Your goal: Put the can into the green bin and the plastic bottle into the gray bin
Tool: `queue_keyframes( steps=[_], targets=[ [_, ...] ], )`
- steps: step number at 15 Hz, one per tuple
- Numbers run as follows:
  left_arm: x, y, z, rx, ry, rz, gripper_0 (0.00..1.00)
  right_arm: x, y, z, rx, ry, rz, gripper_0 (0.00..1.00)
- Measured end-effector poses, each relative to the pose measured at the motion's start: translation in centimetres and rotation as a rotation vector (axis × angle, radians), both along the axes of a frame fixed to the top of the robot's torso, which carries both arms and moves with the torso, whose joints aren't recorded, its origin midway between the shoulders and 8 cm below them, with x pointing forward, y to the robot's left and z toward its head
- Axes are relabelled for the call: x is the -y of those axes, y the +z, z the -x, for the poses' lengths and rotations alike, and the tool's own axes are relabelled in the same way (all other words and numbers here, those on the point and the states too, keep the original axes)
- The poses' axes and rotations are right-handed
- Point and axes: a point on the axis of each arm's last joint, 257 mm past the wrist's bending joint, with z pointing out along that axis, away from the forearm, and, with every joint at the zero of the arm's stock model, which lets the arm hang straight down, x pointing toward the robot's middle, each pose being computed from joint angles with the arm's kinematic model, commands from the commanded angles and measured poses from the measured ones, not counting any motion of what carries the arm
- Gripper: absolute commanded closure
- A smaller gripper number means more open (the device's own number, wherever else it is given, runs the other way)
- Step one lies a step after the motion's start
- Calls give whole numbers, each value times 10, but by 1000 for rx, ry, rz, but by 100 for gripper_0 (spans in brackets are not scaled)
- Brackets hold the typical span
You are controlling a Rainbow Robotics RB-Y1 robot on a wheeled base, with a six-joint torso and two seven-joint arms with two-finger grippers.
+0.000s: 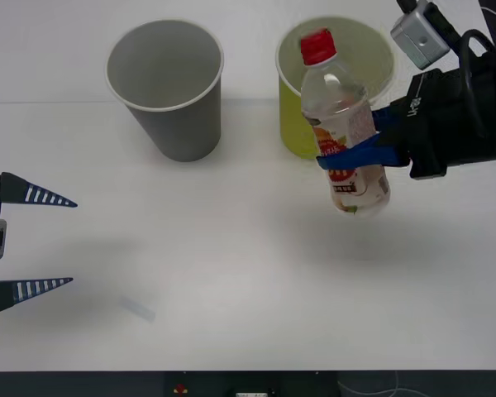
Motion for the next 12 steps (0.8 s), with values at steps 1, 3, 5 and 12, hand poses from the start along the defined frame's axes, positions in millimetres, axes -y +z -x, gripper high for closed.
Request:
queue_keyframes(
  steps=[1, 3, 5, 12],
  targets=[
    [0, 0, 0, 0, 0, 0, 0, -6, 7, -6, 17, 14, 22, 100],
    [0, 0, 0, 0, 0, 0, 0, -19, 17, -21, 42, 30, 60, 100],
    [0, 0, 0, 0, 0, 0, 0, -33, 25, -37, 59, 36, 87, 100],
    [0, 0, 0, 0, 0, 0, 0, -95, 46, -97, 145, 9, 161, 100]
  ],
)
